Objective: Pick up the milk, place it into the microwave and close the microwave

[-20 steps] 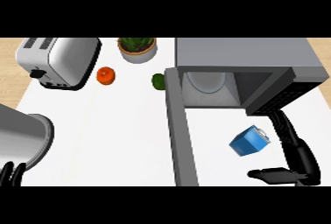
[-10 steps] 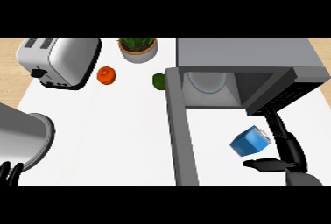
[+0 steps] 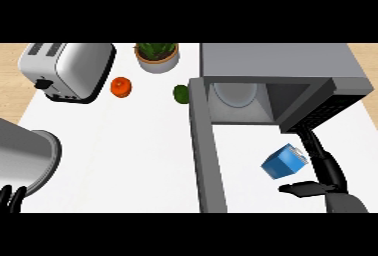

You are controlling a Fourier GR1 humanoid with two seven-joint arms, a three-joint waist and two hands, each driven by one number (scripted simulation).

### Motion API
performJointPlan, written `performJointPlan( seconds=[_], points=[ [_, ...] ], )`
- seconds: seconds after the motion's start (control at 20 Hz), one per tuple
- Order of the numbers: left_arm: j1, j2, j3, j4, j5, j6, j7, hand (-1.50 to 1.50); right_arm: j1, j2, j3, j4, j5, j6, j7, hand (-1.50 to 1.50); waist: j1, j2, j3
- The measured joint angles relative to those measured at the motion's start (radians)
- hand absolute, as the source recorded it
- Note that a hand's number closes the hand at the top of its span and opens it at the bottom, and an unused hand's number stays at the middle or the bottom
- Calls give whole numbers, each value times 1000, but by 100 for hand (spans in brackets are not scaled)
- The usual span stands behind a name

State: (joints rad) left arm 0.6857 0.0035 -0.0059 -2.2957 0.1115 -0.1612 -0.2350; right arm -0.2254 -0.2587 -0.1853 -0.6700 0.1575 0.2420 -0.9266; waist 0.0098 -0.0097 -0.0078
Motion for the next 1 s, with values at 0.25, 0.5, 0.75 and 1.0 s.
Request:
performJointPlan(
  seconds=[0.25,0.5,0.75,1.0],
  points=[
    [-1,4,5,27,11,-6,-29,-150,-46,-2,-3,112,-2,-6,-25,-150,2,2,1],
    [-29,7,23,39,24,-3,-7,-150,-79,6,-14,182,-10,-32,-71,-150,-2,-1,-3],
    [-11,8,30,19,34,-14,0,-150,-76,22,-25,184,-60,-12,-71,150,-5,0,-3],
    [-15,2,23,17,26,-7,-5,-150,-75,43,-23,178,-111,26,-62,150,-5,4,0]
  ],
)
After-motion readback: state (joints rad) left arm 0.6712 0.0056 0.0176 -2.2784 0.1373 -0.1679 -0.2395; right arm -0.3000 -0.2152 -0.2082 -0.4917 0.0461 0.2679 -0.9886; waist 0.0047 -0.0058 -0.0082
